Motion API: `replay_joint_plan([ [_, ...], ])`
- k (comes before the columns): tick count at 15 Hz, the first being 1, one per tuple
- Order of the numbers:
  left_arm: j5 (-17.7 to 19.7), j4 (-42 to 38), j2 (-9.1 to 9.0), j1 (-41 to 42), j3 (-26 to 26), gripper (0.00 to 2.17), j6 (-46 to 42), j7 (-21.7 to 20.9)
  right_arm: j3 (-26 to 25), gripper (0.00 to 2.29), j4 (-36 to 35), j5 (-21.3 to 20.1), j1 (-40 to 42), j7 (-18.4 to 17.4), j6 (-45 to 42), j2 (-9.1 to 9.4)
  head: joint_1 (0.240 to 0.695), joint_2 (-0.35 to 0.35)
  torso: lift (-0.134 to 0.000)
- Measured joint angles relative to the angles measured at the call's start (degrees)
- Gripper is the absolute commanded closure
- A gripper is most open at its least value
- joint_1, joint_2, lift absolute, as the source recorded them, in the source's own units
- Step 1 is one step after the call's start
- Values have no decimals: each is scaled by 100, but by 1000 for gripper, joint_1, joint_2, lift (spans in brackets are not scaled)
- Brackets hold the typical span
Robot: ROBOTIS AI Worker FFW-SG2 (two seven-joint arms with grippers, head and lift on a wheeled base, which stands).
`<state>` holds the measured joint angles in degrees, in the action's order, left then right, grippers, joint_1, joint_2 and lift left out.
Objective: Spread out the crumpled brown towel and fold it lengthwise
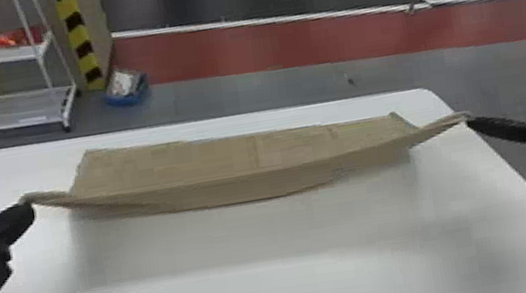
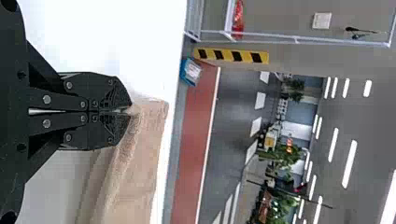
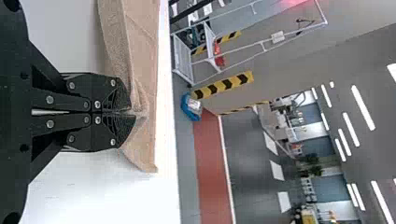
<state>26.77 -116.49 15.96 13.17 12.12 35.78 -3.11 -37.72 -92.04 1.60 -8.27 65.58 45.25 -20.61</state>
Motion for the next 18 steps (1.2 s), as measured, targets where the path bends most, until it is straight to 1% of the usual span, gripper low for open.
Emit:
replay_joint_plan([
  [2,-56,-588,-75,688,205,1366,37,78,-260,1268,-394,-73,397,315,546,-22,695,-178,-124],
  [3,-184,-941,-106,1011,277,1362,163,109,-388,1268,-590,-112,575,474,863,-48,695,-189,-124],
  [5,-409,-1607,-187,1499,420,1362,736,120,-644,1268,-911,-214,827,800,1384,-67,695,-210,-124],
  [6,-462,-1926,-222,1697,495,1362,1158,118,-768,1268,-1034,-246,929,885,1569,-68,695,-221,-124],
  [8,-522,-2358,-260,1892,544,1362,1905,136,-866,1268,-1119,-285,990,898,1683,-92,695,-249,-124],
  [9,-540,-2449,-265,1905,529,1362,2054,154,-847,1268,-1118,-311,957,885,1693,-98,695,-263,-124],
  [12,-669,-2513,-269,1635,316,1362,2235,268,-573,1268,-1005,-490,702,845,1707,-102,695,-255,-124],
  [14,-760,-2447,-268,1308,103,1362,2352,472,-428,1268,-756,-597,392,809,1756,-103,695,-245,-124],
  [15,-805,-2345,-258,1067,-53,1362,2369,640,-382,1268,-541,-673,161,800,1800,-113,695,-244,-124],
  [17,-979,-1998,-226,456,-456,1362,2402,790,-228,1268,-86,-814,-277,717,1823,-172,695,-247,-124],
  [18,-1103,-1769,-222,92,-677,1362,2512,866,-136,1268,191,-856,-508,659,1803,-230,695,-248,-124],
])
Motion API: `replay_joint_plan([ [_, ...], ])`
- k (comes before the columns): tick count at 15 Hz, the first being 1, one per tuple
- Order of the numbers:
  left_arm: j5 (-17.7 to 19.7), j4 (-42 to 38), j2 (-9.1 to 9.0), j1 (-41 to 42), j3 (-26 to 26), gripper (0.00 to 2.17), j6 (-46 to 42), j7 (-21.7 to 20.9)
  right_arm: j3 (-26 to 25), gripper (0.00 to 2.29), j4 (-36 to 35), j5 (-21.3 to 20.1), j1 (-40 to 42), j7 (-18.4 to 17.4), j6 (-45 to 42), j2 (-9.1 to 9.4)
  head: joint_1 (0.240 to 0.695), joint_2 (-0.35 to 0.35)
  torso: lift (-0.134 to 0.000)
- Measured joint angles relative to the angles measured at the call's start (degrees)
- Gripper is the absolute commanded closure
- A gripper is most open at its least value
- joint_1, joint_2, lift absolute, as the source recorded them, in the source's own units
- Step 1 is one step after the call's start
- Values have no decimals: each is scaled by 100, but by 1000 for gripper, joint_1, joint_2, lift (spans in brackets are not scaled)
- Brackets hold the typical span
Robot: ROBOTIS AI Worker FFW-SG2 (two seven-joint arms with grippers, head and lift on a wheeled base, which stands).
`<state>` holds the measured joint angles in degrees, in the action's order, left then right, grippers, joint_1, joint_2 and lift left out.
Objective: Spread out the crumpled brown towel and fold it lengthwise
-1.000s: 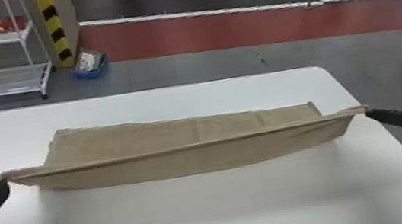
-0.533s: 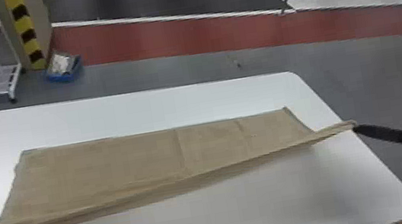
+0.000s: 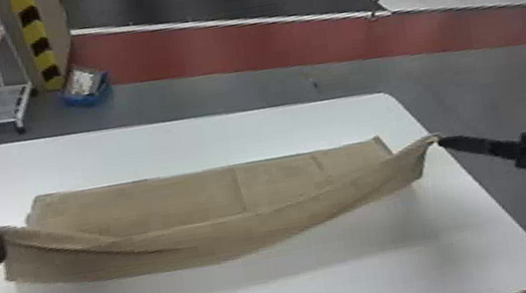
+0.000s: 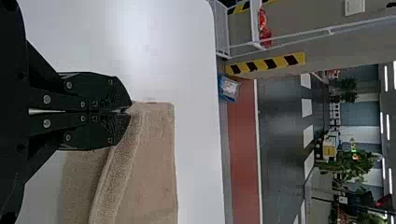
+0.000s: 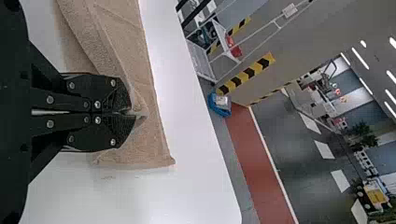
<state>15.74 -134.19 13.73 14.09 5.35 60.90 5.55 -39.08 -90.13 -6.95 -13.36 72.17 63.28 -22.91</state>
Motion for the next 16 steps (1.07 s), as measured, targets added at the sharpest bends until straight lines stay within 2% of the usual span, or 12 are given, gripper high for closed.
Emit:
replay_joint_plan([
  [4,-270,1297,-18,-1334,-587,1362,271,133,364,1268,1441,-223,-995,-233,-677,-188,695,-243,-124],
  [8,-326,2398,-8,-2027,-750,1362,143,136,692,1268,2609,-502,-1761,-685,-1595,-211,695,-225,-124],
  [12,-326,2786,47,-2283,-678,1362,-34,51,1040,1264,3295,-573,-2108,-1089,-2150,-170,695,-192,-124],
  [16,-325,3154,58,-2541,-766,1362,-153,-34,1280,1264,3505,-730,-2153,-1363,-2466,-55,695,-174,-124],
])
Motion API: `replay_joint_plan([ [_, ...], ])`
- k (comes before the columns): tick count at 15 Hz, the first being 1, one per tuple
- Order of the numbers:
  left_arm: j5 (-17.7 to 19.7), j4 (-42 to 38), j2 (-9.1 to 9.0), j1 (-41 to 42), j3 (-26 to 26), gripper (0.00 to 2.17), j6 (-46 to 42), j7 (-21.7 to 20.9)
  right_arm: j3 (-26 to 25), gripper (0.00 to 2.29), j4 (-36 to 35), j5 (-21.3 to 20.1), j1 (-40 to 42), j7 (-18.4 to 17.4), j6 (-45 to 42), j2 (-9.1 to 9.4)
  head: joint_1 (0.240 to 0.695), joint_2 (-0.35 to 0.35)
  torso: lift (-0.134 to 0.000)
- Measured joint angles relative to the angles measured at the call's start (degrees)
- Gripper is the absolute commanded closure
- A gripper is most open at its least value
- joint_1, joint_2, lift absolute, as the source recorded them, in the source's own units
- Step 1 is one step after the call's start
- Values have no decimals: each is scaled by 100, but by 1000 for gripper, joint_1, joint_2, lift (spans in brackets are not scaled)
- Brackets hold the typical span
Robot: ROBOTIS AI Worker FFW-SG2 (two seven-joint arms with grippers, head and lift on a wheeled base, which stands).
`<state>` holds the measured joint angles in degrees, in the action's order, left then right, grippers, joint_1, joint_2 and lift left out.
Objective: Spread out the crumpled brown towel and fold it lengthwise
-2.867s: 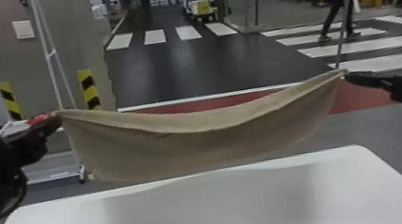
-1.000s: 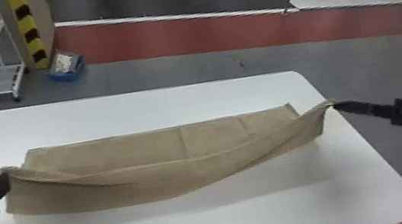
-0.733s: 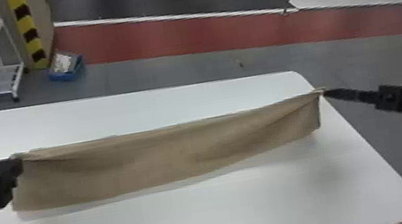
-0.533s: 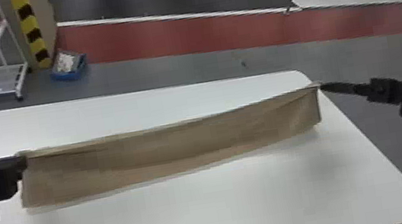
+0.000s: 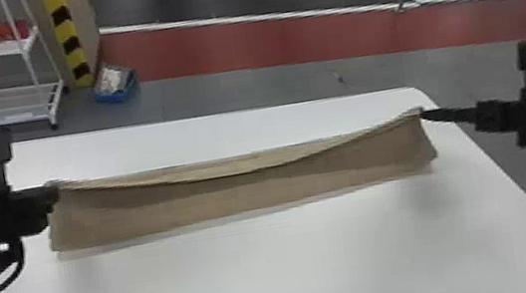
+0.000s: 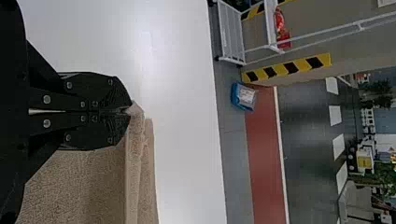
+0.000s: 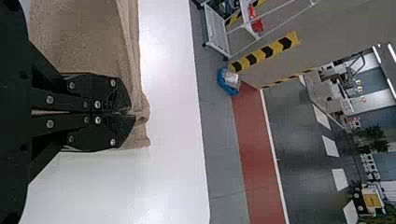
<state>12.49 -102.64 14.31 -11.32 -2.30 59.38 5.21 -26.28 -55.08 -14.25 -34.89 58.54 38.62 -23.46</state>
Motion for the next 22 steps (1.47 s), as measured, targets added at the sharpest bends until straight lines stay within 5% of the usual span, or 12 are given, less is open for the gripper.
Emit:
replay_joint_plan([
  [4,-4,457,-31,-240,-200,1335,-275,-8,68,1187,106,-83,-15,-365,-261,8,695,-187,-124],
  [7,-120,829,-67,-419,-391,1220,-434,85,227,49,288,-72,-18,-943,-544,53,695,-196,-124],
  [10,-346,1123,-94,-546,-559,1217,-519,182,311,26,551,-44,-27,-1531,-890,139,695,-194,-124],
  [12,-444,1190,-123,-552,-580,1025,-644,192,366,46,664,2,-34,-1629,-1083,194,695,-189,-124],
  [16,-415,1144,-104,-340,-516,26,-1295,158,314,70,615,101,49,-1492,-1119,235,695,-179,-124],
  [20,-318,1029,-73,-117,-358,22,-1675,177,180,76,110,319,401,-1257,-722,228,695,-178,-124],
  [22,16,691,-67,212,17,26,-1686,161,122,97,-280,514,630,-1159,-395,227,695,-168,-124],
])
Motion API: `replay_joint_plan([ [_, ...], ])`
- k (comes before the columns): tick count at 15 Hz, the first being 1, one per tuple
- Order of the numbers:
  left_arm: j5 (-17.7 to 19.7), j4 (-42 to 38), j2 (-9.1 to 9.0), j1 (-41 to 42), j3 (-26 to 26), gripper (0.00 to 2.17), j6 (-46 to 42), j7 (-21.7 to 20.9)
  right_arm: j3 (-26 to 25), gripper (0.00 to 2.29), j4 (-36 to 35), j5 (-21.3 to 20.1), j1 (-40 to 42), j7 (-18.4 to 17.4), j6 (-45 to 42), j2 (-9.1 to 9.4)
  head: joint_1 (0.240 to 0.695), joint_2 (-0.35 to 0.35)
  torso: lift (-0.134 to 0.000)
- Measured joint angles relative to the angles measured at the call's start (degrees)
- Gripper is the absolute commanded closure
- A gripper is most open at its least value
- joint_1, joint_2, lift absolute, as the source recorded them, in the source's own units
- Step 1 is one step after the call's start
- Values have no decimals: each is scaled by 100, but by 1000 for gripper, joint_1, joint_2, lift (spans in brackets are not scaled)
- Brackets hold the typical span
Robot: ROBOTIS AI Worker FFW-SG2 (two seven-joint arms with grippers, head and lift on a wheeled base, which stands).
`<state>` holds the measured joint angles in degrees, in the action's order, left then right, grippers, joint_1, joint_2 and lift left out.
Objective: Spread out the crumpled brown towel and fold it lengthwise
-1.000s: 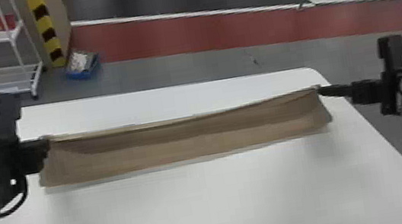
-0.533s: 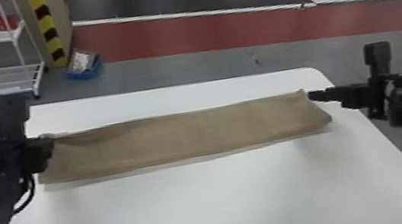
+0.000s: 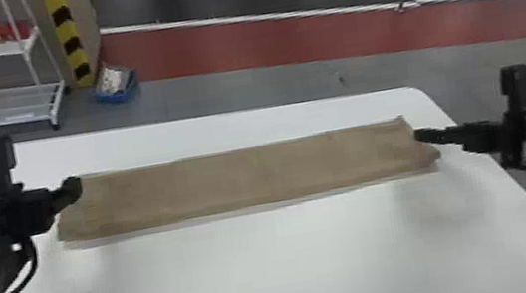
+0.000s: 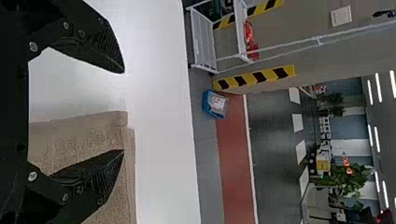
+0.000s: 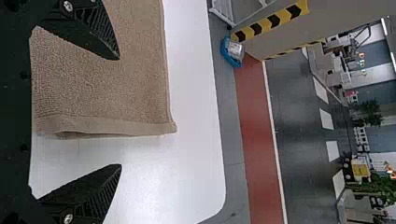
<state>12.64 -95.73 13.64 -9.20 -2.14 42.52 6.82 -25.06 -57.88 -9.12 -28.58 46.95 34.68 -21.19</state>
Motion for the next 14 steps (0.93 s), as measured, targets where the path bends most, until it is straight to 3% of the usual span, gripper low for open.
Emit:
replay_joint_plan([
  [2,627,-213,58,298,390,26,62,-88,-100,252,-287,160,192,90,161,-9,695,-162,-124],
  [7,1938,-298,217,657,1319,29,969,-643,-536,252,-411,298,491,316,204,-11,695,-169,-124],
  [14,2321,-209,190,666,1316,151,1059,-737,-702,252,-666,523,966,369,202,84,695,-191,-124],
])
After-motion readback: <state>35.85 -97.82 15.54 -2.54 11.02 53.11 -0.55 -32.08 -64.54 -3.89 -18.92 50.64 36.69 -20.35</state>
